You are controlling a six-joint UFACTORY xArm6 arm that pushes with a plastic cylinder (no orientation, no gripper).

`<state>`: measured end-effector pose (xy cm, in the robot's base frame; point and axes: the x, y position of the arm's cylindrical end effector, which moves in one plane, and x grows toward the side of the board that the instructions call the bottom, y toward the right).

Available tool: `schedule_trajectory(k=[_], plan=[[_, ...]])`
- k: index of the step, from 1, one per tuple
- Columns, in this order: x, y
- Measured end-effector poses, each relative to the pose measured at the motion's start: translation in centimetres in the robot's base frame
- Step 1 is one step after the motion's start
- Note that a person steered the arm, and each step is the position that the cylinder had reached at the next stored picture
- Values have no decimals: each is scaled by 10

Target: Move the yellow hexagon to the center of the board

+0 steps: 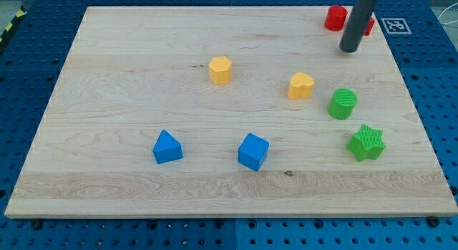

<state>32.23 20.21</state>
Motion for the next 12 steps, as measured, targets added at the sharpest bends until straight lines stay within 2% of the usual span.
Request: schedule_trajectory(k=[1, 2, 3, 4, 5, 6, 7, 8, 9, 10, 11, 12], plan=[[0, -75], [25, -178], [51, -258], [70, -290], [60, -330], [83, -377], [137, -386], [127, -359], [88, -309], [78, -257], [78, -267], [79, -301]])
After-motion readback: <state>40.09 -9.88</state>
